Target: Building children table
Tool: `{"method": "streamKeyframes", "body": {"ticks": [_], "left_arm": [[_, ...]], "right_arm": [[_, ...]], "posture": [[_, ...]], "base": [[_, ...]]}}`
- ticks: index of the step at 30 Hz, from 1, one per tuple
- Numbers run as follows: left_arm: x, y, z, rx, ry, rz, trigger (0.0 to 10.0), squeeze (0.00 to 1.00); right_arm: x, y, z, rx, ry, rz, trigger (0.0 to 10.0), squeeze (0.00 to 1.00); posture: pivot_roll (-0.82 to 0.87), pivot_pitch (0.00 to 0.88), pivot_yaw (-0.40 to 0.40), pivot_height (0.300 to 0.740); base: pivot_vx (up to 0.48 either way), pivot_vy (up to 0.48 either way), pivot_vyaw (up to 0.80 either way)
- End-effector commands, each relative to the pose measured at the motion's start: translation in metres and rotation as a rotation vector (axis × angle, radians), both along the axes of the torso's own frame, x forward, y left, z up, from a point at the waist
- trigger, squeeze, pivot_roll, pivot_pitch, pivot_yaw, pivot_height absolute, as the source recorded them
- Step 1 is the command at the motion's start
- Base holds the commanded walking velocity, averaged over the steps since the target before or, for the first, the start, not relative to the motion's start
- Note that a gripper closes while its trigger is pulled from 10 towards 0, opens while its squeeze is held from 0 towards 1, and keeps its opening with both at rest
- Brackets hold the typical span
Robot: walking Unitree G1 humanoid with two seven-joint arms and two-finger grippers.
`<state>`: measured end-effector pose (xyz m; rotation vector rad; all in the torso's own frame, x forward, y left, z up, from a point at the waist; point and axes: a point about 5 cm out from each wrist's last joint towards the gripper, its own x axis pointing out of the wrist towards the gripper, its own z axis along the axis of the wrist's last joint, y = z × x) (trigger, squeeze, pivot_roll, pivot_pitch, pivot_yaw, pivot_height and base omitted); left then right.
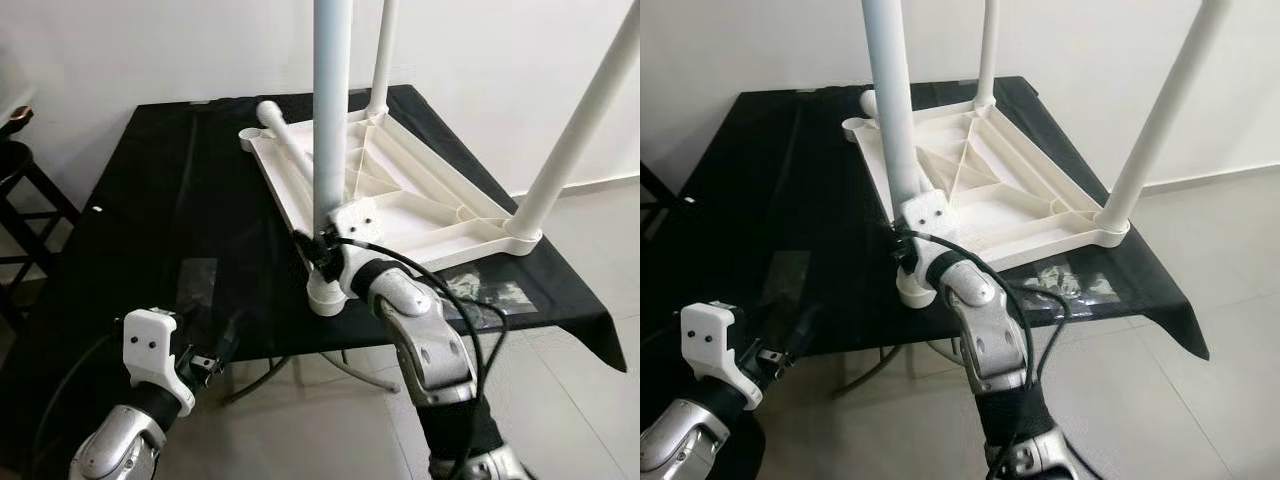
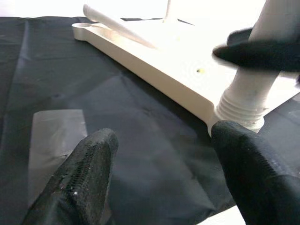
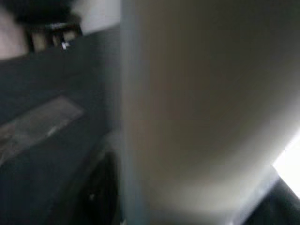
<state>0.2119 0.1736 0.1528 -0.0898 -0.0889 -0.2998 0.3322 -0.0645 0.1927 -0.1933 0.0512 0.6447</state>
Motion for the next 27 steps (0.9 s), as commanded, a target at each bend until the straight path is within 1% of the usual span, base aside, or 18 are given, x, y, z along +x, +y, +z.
{"method": "streamKeyframes", "body": {"ticks": [1,4,5,6,7,8,10,12,13,15,16,18,19,20,21,23,27], "left_arm": [[0.0,0.001,-0.003,-0.006,0.012,0.005,10.0,0.0],[0.0,0.001,-0.003,-0.006,0.012,0.005,10.0,0.0],[0.0,0.0,-0.003,-0.007,0.012,0.001,10.0,0.0],[0.0,0.0,-0.003,-0.008,0.012,-0.001,10.0,0.0],[0.0,0.0,-0.003,-0.008,0.012,-0.001,10.0,0.0],[0.0,0.0,-0.002,-0.008,0.011,-0.001,10.0,0.0],[-0.001,-0.001,-0.002,-0.008,0.01,-0.001,10.0,0.0],[-0.002,-0.001,-0.002,-0.008,0.01,-0.001,10.0,0.0],[-0.002,-0.001,-0.002,-0.008,0.01,-0.001,10.0,0.0],[-0.002,-0.001,-0.002,-0.007,0.01,-0.002,10.0,0.0],[-0.002,-0.001,-0.002,-0.007,0.01,-0.002,10.0,0.0],[-0.003,-0.001,-0.001,-0.004,0.011,-0.002,10.0,0.0],[-0.004,-0.001,-0.001,-0.002,0.012,-0.002,10.0,0.0],[-0.004,-0.001,-0.001,-0.002,0.012,-0.002,10.0,0.0],[-0.004,-0.001,-0.001,-0.001,0.013,-0.003,10.0,0.0],[-0.005,-0.001,-0.001,0.0,0.014,-0.004,10.0,0.0],[-0.006,-0.001,-0.001,0.001,0.016,-0.005,10.0,0.0]], "right_arm": [[0.003,0.005,0.015,0.028,-0.032,0.115,10.0,1.0],[0.003,0.005,0.016,0.028,-0.036,0.129,10.0,1.0],[0.008,-0.003,0.028,-0.073,-0.09,0.364,10.0,0.88],[0.012,-0.009,0.035,-0.12,-0.107,0.458,10.0,0.0],[0.012,-0.009,0.035,-0.12,-0.107,0.458,10.0,0.0],[0.014,-0.013,0.04,-0.149,-0.114,0.511,10.0,0.0],[0.019,-0.016,0.048,-0.155,-0.126,0.574,10.0,0.0],[0.024,-0.017,0.053,-0.157,-0.124,0.602,10.0,0.0],[0.024,-0.017,0.053,-0.157,-0.124,0.602,10.0,0.0],[0.03,-0.016,0.061,-0.093,-0.116,0.653,10.0,0.0],[0.03,-0.016,0.061,-0.093,-0.116,0.653,10.0,0.0],[0.03,-0.014,0.064,-0.065,-0.105,0.733,10.0,0.0],[0.03,-0.015,0.063,-0.056,-0.086,0.767,7.6,0.0],[0.03,-0.015,0.063,-0.056,-0.086,0.767,7.6,0.0],[0.031,-0.016,0.061,-0.049,-0.067,0.783,0.0,0.0],[0.034,-0.019,0.058,-0.045,-0.046,0.804,0.0,0.0],[0.036,-0.022,0.053,-0.052,-0.031,0.808,0.0,0.0]], "posture": [[-0.01,0.139,-0.004,0.74],[-0.01,0.139,-0.004,0.74],[0.0,0.144,-0.002,0.74],[0.0,0.148,-0.003,0.74],[0.0,0.148,-0.003,0.74],[0.0,0.148,-0.003,0.74],[0.01,0.152,-0.001,0.74],[0.01,0.156,0.0,0.74],[0.01,0.156,0.0,0.74],[0.02,0.16,0.001,0.74],[0.02,0.16,0.001,0.74],[0.03,0.164,0.004,0.74],[0.03,0.163,0.004,0.74],[0.03,0.163,0.004,0.74],[0.03,0.164,0.004,0.74],[0.03,0.164,0.004,0.74],[0.04,0.162,0.006,0.74]], "base": [[0.0,0.0,0.0],[0.0,0.0,0.0],[0.0,0.0,0.0],[0.0,0.0,0.0],[0.0,0.0,0.0],[0.0,0.0,0.0],[0.0,0.0,0.0],[0.0,0.0,0.0],[0.0,0.0,0.0],[0.0,0.0,0.0],[0.0,0.0,0.0],[0.0,0.0,0.0],[0.0,0.0,0.0],[0.0,0.0,0.0],[0.0,0.0,0.0],[0.0,0.0,0.0],[0.0,0.0,0.0]]}}
